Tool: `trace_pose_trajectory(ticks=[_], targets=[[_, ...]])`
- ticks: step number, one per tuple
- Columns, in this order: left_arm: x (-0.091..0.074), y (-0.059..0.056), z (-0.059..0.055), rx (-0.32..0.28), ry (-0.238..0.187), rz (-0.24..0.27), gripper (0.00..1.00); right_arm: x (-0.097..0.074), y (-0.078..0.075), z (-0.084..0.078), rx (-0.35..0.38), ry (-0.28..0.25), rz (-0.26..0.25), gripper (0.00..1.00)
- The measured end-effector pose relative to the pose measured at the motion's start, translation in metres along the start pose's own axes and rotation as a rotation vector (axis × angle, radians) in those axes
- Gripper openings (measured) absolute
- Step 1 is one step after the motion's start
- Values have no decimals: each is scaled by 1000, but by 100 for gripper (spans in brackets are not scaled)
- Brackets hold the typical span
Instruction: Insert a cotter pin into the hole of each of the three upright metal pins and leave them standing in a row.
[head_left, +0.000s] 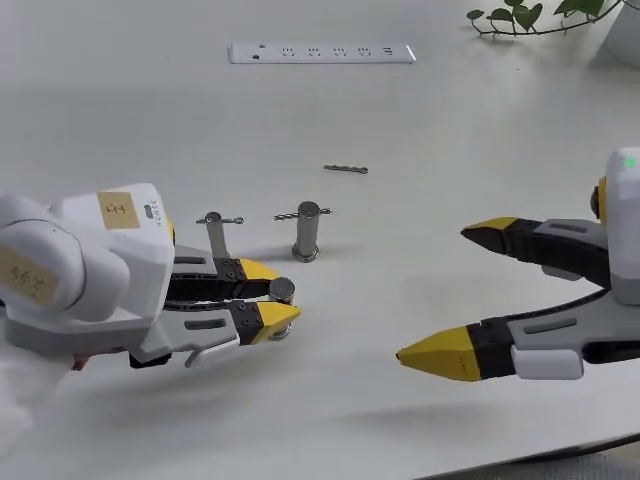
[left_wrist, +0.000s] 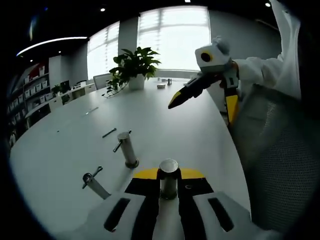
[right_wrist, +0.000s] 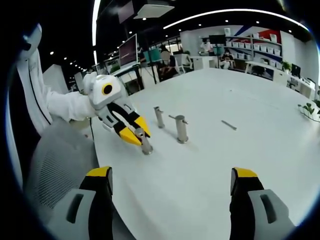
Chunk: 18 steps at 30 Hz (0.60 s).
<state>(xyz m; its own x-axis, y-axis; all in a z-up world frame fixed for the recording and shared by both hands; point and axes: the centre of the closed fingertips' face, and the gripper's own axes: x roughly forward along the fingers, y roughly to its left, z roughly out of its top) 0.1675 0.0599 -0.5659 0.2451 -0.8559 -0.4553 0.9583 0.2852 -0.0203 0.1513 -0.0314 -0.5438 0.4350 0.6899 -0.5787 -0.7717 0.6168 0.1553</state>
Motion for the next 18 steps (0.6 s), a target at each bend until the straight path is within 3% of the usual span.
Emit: trace_pose_trajectory(ticks=[6,12,18], targets=[[-1,0,-2,-32,-7,-3,10,1,1,0,5,-2,4,96],[-1,0,-2,-26,-11,4,10,1,0,3,9,-11,6,96],[-4,0,-5,-27,10,14,14,1,2,2,7,-7,11,96]])
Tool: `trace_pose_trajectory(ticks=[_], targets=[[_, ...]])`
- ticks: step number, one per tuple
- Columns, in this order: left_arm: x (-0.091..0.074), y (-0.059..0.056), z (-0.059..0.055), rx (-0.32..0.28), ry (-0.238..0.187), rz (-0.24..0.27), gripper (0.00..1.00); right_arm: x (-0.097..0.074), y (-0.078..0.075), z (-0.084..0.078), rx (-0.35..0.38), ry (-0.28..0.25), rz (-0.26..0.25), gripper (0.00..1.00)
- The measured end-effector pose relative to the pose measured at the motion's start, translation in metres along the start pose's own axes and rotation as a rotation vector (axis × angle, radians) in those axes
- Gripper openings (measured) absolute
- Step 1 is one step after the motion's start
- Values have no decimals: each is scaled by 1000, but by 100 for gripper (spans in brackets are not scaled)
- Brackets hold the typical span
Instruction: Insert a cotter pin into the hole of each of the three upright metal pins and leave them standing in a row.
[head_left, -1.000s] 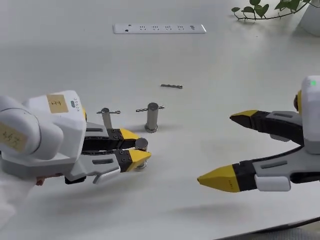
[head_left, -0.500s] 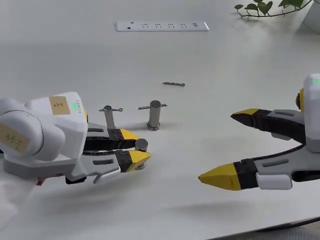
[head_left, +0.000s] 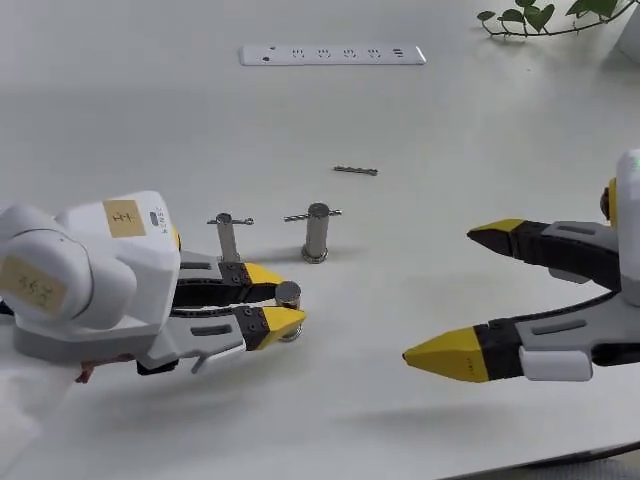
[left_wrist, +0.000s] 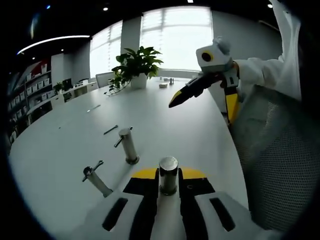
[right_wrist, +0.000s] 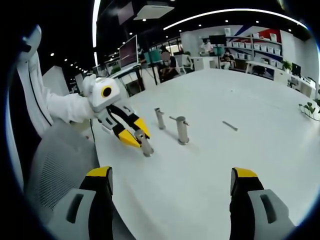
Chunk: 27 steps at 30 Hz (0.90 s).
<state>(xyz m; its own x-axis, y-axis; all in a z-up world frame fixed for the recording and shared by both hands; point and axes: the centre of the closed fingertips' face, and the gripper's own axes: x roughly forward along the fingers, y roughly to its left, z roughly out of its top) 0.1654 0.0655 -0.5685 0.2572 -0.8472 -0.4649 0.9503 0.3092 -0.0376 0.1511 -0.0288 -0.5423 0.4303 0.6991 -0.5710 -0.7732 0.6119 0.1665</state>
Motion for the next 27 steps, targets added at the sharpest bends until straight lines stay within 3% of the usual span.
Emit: trace_pose_trajectory(ticks=[3,10,14,16,19,23,27], targets=[[-8,0,-4,-18,8,2,29,0,0,0,0,0,0,96],[-30,-4,-11,-152,-23,11,57,0,-1,-3,0,8,1,96],[-39,-2,-16,-198,-31,43,75,0,-1,-3,-1,10,2,96],[-45,6,-24,-230,-9,94,78,-1,-2,-3,-1,12,2,96],[-52,10,-27,-256,-13,117,81,-1,-3,-3,-3,16,2,96],[-60,15,-22,-270,-40,154,84,-1,-4,-3,-5,20,0,96],[-65,16,-17,-311,-81,176,96,-1,-6,-4,-10,31,-4,96]])
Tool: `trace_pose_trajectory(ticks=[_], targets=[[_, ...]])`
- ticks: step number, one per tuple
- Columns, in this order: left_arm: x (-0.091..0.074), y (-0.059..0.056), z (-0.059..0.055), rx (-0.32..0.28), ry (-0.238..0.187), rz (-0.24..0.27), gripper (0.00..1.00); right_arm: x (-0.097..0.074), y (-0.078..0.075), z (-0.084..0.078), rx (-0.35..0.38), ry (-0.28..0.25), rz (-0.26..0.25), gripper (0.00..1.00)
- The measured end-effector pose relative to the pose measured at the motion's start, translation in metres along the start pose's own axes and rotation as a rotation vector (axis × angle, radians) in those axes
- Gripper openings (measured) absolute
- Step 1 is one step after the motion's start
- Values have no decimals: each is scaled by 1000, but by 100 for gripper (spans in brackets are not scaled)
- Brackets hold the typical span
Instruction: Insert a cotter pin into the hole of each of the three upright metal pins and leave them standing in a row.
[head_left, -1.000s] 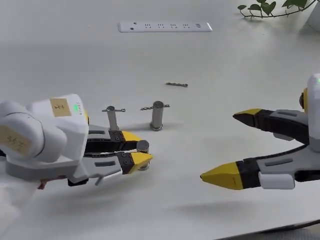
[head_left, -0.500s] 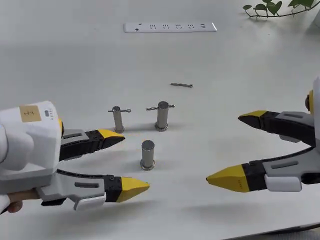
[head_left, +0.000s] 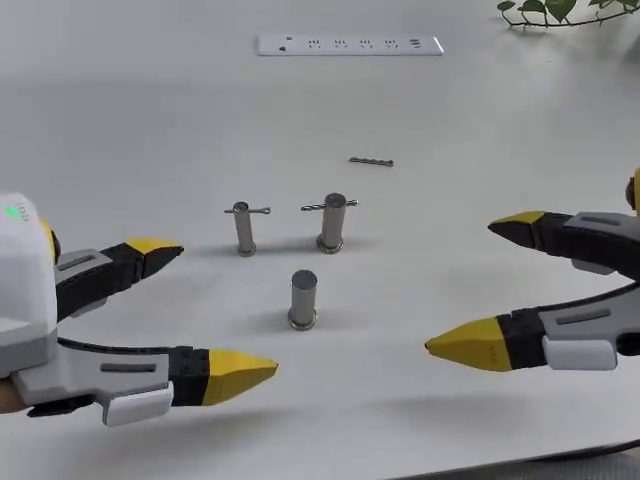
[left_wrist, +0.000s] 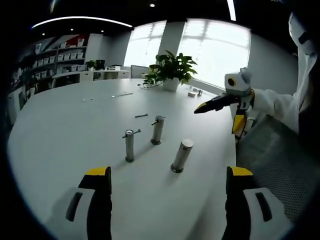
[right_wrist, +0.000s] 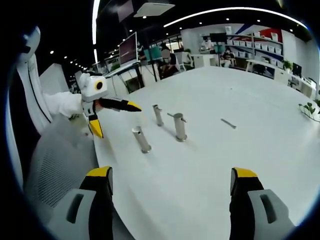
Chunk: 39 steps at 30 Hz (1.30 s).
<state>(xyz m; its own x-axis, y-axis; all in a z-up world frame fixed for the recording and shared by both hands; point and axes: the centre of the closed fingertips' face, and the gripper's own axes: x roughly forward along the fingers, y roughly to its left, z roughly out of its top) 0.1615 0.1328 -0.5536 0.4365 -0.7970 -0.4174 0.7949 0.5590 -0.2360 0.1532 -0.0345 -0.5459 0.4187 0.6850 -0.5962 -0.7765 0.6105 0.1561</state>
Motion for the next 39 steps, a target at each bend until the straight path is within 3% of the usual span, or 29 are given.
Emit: trace_pose_trajectory(ticks=[15,19,24,27,33,39], targets=[[-2,-7,-15,-27,35,-6,99,2,-14,8,-45,38,-5,95],[-6,-7,-15,-51,20,0,99,2,-22,14,-68,53,-11,94],[-10,-3,-13,-84,-10,18,99,7,-46,20,-78,61,-39,87],[-13,-1,-9,-113,-41,25,99,9,-53,19,-104,94,-34,86],[-17,0,-8,-119,-55,35,99,16,-65,20,-150,145,-36,83],[-20,0,-12,-116,-44,42,99,25,-75,29,-170,165,-32,68]])
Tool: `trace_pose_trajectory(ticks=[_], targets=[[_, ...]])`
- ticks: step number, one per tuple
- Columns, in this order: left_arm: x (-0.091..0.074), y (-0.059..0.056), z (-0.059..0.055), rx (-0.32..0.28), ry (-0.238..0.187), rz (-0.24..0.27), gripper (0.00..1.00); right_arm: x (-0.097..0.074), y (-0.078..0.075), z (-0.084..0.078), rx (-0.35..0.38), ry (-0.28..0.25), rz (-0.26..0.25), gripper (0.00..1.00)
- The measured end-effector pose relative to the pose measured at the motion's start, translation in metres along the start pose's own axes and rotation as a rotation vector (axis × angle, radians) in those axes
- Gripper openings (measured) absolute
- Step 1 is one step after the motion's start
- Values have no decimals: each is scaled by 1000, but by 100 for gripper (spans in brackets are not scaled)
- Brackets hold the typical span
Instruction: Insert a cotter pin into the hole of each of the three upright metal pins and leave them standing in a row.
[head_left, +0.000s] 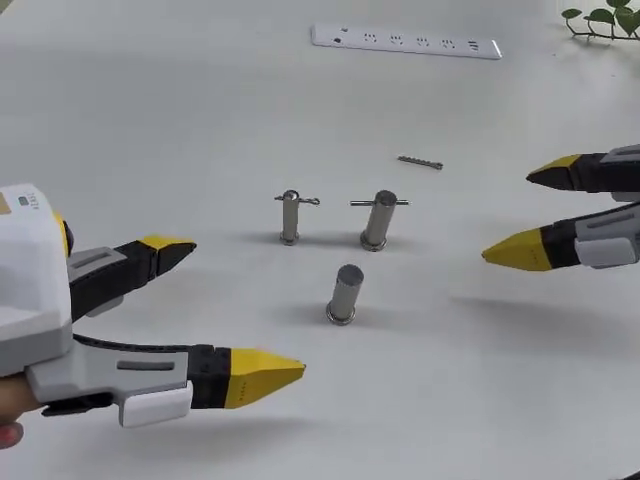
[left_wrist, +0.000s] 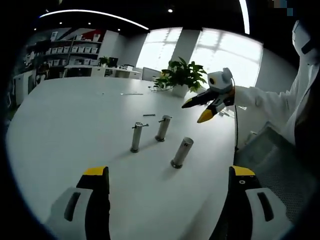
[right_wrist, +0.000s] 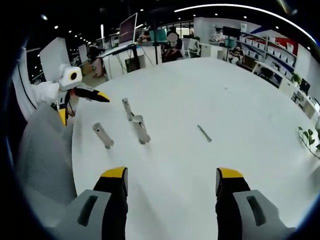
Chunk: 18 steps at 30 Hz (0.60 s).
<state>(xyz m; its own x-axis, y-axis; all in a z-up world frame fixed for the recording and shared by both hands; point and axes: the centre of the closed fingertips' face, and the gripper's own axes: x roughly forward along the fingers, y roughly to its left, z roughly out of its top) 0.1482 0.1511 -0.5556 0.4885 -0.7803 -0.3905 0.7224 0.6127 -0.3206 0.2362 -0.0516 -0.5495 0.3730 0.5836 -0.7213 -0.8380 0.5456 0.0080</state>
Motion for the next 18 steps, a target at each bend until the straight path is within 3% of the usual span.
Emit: trace_pose_trajectory(ticks=[3,7,9,18], targets=[[-2,0,-1,-3,-1,5,99,9,-21,8,-28,17,-2,66],[-4,1,-1,-6,-2,11,99,14,-26,14,-71,29,8,61],[-5,1,-2,-4,2,11,99,22,-40,20,-103,47,17,59],[-8,3,-4,-9,12,25,99,45,-56,31,-153,80,52,55]])
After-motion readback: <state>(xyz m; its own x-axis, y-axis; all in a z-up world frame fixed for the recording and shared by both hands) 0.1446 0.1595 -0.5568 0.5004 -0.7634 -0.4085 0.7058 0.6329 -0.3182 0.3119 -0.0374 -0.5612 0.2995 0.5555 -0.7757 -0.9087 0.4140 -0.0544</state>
